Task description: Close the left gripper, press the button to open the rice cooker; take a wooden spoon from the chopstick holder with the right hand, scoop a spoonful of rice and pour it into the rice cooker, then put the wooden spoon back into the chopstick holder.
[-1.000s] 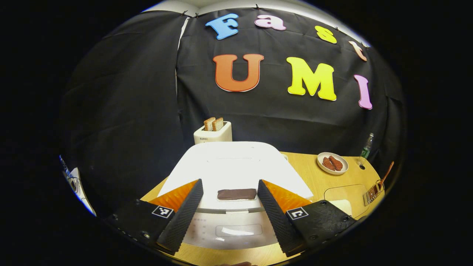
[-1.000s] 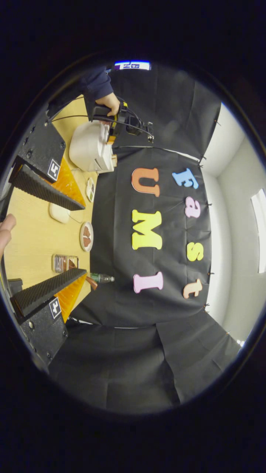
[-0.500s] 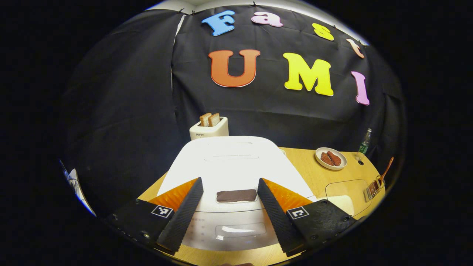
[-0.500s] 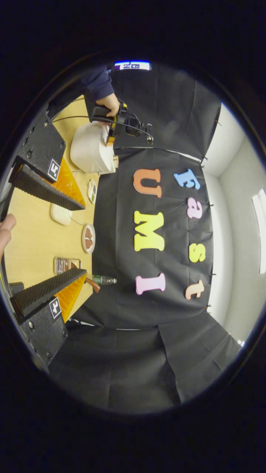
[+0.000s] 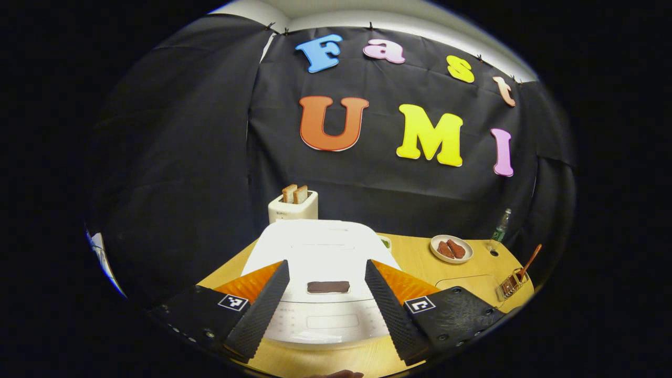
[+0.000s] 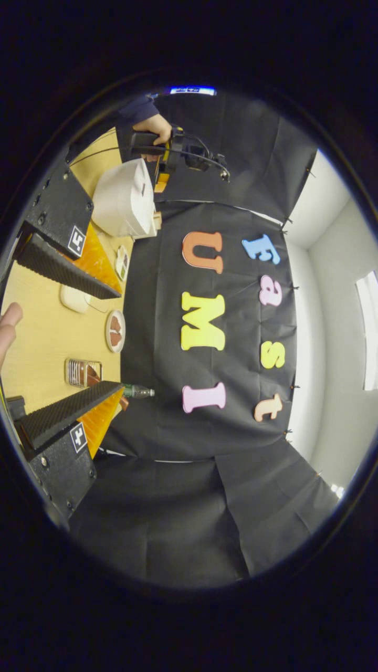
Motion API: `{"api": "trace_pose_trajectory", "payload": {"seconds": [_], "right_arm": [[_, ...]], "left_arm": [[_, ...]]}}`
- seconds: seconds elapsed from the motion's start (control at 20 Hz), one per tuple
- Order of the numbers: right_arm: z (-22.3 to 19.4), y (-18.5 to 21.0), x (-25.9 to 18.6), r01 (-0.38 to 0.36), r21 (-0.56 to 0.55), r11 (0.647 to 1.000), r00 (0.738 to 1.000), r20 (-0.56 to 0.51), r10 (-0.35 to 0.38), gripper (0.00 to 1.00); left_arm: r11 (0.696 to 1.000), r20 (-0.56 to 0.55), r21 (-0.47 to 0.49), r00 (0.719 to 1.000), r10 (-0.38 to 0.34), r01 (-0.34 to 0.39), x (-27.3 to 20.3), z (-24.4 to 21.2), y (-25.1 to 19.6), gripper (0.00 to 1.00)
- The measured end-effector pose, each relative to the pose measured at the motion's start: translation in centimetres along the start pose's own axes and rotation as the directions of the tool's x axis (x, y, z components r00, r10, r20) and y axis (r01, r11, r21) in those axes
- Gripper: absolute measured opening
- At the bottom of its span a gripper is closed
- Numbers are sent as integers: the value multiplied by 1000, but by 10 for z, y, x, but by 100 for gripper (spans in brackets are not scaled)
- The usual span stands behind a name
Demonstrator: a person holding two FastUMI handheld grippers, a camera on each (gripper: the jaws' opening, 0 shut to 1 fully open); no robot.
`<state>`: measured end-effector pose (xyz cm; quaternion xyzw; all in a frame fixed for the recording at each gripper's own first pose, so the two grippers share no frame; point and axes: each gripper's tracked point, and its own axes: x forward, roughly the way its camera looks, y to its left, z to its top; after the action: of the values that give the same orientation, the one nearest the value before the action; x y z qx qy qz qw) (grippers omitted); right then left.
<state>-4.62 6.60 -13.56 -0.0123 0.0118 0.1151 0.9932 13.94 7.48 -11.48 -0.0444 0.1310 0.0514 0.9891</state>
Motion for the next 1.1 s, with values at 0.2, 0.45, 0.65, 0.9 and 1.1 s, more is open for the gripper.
{"api": "trace_pose_trajectory", "payload": {"seconds": [0.2, 0.45, 0.65, 0.9, 1.1], "right_arm": [[23, -1, 0, 23, -10, 1000, 999, 32, -23, 99], [49, 10, -5, 22, 1, 1000, 999, 45, -22, 99], [61, 22, -11, 28, 1, 1000, 998, 55, -28, 100], [57, 33, -21, 8, 21, 1000, 999, 36, -9, 99], [52, 26, -29, 28, 25, 999, 999, 44, -29, 98]], "left_arm": [[1000, 74, 13, 997, -30, 29, -62, 28, -15, 93], [993, 138, 54, 984, -116, 109, -136, 31, -61, 94], [990, 187, 85, 974, -125, 111, -181, 28, -78, 94], [984, 206, 115, 966, -158, 137, -216, 1, -103, 94], [987, 222, 86, 963, -152, 136, -236, -23, -107, 94]]}}
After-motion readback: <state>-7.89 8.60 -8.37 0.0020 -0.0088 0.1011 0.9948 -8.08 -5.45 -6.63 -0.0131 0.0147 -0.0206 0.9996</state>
